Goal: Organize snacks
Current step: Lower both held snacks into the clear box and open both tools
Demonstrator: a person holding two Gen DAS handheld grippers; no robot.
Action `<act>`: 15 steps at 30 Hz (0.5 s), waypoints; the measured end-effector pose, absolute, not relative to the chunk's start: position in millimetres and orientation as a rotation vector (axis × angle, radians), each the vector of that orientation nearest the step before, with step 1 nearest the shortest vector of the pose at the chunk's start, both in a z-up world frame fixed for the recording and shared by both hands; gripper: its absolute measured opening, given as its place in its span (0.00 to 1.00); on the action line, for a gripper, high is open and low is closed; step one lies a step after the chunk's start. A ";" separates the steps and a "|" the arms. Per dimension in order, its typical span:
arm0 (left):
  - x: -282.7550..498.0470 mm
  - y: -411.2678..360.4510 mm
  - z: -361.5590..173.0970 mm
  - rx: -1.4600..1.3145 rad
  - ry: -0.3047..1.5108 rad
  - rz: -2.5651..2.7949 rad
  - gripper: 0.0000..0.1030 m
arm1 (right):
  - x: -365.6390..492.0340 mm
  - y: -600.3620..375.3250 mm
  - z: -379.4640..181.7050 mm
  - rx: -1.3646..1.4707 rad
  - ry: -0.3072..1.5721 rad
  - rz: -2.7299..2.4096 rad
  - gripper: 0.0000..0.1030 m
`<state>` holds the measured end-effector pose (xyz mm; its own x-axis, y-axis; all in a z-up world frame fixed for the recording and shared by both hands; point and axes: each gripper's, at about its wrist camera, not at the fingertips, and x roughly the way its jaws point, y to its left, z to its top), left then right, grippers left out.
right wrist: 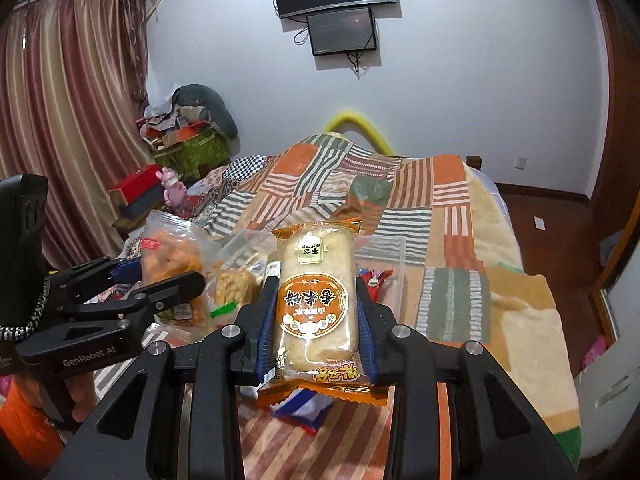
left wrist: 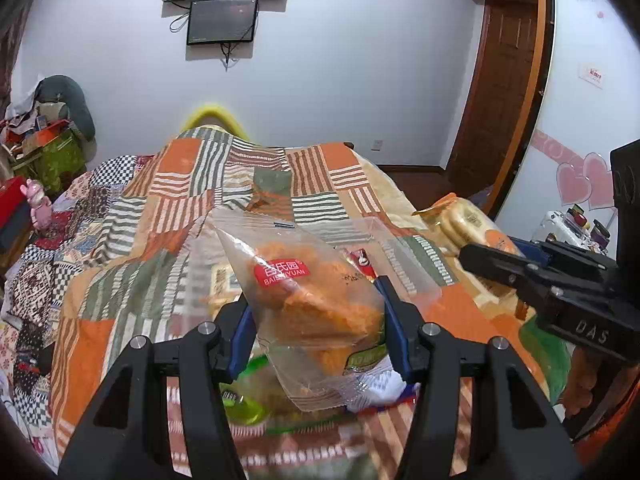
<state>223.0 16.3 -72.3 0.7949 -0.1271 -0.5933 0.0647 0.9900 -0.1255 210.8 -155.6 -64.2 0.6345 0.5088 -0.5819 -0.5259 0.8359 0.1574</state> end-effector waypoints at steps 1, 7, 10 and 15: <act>228.8 14.9 -73.1 -0.098 0.646 -0.106 0.53 | 214.9 -154.5 -65.4 -0.028 0.659 0.588 0.31; 261.8 8.6 -80.9 -0.089 0.661 -0.114 0.53 | 239.9 -150.3 -76.6 -0.025 0.681 0.555 0.31; 278.2 6.1 -88.5 -0.080 0.682 -0.116 0.53 | 251.5 -148.1 -85.3 -0.025 0.704 0.542 0.31; 300.1 5.0 -103.6 -0.073 0.726 -0.124 0.53 | 268.8 -145.2 -99.0 -0.021 0.745 0.529 0.31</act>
<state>300.1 5.0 -103.6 0.7411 -0.1382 -0.6570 0.0878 0.9901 -0.1092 268.8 -145.2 -99.0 0.6108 0.4512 -0.6507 -0.4660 0.8692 0.1652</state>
